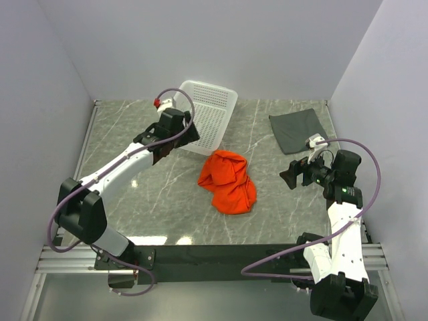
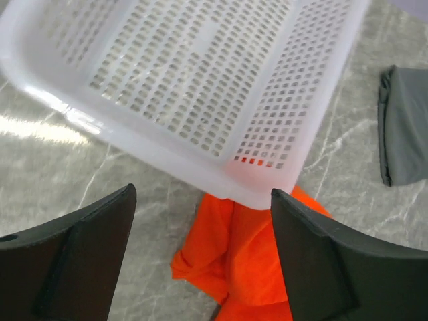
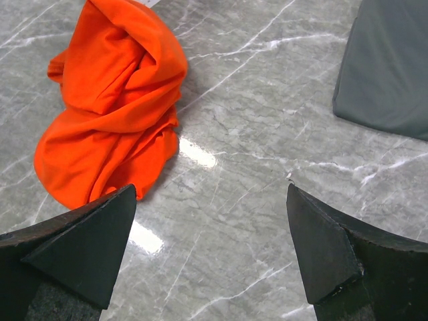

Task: Fold and stack the t-shirts
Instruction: Move the tshirt to the center of the board

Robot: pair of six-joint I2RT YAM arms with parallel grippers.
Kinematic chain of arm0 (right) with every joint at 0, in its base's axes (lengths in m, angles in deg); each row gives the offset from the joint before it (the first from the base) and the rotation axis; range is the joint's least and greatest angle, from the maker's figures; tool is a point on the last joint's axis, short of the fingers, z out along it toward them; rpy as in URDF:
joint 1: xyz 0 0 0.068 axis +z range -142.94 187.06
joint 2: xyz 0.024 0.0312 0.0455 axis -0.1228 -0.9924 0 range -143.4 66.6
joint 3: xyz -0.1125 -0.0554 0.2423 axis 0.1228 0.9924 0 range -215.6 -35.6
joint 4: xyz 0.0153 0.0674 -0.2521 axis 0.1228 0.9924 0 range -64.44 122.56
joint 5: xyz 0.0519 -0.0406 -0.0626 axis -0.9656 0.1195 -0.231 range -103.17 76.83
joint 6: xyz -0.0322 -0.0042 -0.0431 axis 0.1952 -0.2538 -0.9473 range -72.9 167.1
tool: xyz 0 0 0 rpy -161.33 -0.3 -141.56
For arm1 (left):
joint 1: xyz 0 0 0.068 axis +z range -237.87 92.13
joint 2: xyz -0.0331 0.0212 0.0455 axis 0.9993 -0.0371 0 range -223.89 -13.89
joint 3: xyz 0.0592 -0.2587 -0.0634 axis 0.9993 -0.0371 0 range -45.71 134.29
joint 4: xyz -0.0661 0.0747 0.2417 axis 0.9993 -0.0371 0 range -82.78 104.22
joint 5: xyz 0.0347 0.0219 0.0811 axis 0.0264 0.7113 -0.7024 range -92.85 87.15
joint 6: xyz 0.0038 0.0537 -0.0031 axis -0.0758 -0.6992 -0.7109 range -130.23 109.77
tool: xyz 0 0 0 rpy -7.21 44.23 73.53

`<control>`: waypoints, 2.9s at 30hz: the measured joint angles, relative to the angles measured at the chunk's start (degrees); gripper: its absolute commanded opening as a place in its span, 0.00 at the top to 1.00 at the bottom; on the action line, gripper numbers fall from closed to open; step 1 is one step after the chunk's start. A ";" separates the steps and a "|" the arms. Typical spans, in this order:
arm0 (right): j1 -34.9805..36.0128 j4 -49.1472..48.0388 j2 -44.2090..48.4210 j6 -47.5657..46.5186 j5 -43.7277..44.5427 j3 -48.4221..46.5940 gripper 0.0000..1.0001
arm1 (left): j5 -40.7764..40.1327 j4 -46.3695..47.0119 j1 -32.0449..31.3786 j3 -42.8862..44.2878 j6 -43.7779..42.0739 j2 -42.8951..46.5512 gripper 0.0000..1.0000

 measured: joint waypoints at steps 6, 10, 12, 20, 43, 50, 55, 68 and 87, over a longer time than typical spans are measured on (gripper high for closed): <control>0.00 0.09 0.00 -0.02 -0.04 0.00 0.01 | -8.04 -6.21 0.44 0.04 17.20 -0.09 0.13; -0.07 0.11 0.00 0.00 -0.02 0.00 0.01 | -8.72 -9.60 2.80 2.86 26.21 -3.50 0.14; -0.09 0.11 0.00 0.00 -0.02 0.00 0.01 | -8.63 -9.97 3.82 5.57 29.07 -6.97 0.18; -0.09 0.13 0.02 -0.02 -0.02 0.00 0.01 | -6.54 -12.74 5.95 10.95 36.22 -19.08 0.42; -0.11 0.22 0.11 -0.68 -0.04 0.00 0.01 | -9.73 -11.61 31.43 -11.06 46.66 1.05 1.00; -0.11 0.42 0.13 -0.83 -0.24 0.00 0.01 | -8.79 -9.99 42.56 -13.35 45.09 0.72 1.00; -0.11 0.48 0.17 -0.83 -0.24 0.00 0.01 | -6.73 -8.24 44.94 -10.40 42.60 -4.11 0.91; -0.11 0.52 0.17 -0.85 -0.26 0.00 0.01 | -8.33 -9.01 47.21 -6.69 35.69 -6.32 0.26; 20.87 6.62 -17.18 -6.36 -0.81 -7.45 0.10 | 37.66 16.96 33.40 -25.07 -1.20 29.77 0.12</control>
